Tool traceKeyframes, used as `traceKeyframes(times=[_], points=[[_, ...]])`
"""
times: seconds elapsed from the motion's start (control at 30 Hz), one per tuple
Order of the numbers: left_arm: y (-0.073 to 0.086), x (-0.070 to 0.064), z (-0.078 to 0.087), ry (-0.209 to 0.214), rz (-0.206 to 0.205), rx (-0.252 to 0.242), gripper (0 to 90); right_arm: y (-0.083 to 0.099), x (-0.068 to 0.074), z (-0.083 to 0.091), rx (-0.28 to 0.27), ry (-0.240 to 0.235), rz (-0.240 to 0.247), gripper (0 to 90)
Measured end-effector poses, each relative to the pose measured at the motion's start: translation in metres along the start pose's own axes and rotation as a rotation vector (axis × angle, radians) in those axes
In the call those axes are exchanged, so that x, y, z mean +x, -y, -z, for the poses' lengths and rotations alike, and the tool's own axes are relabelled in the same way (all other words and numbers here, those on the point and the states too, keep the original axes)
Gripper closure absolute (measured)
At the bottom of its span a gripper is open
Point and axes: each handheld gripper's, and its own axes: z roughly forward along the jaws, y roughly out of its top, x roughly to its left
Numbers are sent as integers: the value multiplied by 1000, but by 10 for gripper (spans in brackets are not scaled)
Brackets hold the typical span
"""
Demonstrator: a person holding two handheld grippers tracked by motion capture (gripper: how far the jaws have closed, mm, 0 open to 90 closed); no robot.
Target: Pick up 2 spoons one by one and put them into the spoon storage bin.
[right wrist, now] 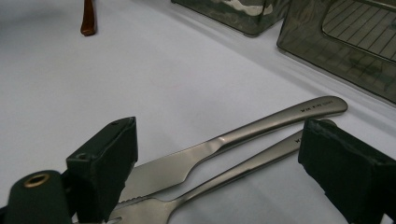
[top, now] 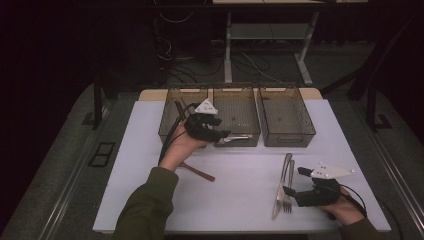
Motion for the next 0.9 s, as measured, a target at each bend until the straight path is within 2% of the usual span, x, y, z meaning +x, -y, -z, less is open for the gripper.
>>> traceKeyframes(times=[0.13,0.37,0.47,0.7,0.9], points=[[13,-5,13,-6,-4,11,433,0,0,0,2,0,1,117],[45,-10,28,-61,11,36,586,0,1,-1,6,0,-2,118],[59,-7,34,-89,9,66,665,0,1,-1,5,1,-1,118],[87,6,39,-120,68,111,820,0,0,-1,8,1,-1,117],[102,14,34,-149,107,189,885,1,0,-2,7,3,-2,117]])
